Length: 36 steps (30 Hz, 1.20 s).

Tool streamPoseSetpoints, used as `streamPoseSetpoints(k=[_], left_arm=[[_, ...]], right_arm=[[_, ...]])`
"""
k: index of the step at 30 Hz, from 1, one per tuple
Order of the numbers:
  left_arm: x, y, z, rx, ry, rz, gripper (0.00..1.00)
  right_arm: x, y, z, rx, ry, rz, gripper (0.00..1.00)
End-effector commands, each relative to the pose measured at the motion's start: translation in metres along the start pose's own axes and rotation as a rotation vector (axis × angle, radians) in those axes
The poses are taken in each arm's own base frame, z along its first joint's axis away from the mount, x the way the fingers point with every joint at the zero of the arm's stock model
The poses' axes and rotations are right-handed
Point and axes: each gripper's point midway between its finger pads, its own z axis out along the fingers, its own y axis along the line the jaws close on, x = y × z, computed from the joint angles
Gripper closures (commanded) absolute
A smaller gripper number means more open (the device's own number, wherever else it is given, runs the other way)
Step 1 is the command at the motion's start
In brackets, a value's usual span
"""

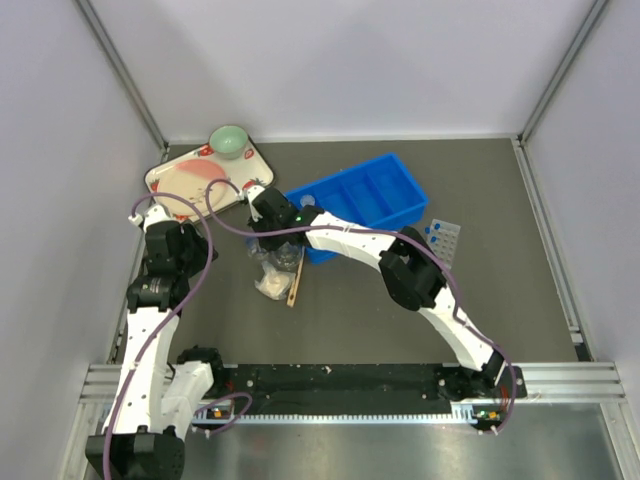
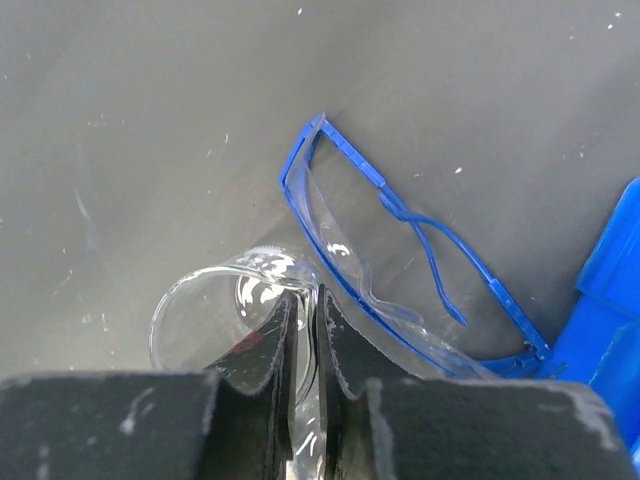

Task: Organize the chemistry lab equipment

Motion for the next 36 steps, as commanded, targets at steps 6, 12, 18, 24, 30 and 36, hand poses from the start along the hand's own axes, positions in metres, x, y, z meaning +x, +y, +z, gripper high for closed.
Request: streamPoseSetpoints(k=[6, 12, 18, 24, 30, 36], left_arm=[[-0.011, -0.007, 0.003, 0.027, -0.036, 0.000, 0.38], [-0.011, -0.006, 0.002, 0.027, -0.037, 0.005, 0.38], [-0.010, -0.005, 0.002, 0.024, -0.041, 0.004, 0.38], [-0.009, -0.005, 0.003, 0.027, -0.039, 0.007, 0.38], [-0.006, -0.004, 0.004, 0.024, -0.032, 0.009, 0.38], [-0.006, -0.007, 0.004, 0.040, -0.030, 0.016, 0.38]], right_arm=[[-0.016, 0.008, 0.002, -0.010, -0.032, -0.009, 1.00], [-0.036, 0.017, -0.012, -0.021, -0.073, -0.017, 1.00], [-0.071, 0.023, -0.051, -0.012, -0.159, -0.024, 1.00], [-0.122, 0.023, -0.110, 0.012, -0.292, -0.017, 1.00], [-0.145, 0.004, -0.167, 0.069, -0.359, 0.012, 1.00], [-0.141, -0.055, -0.210, 0.200, -0.370, 0.100, 1.00]])
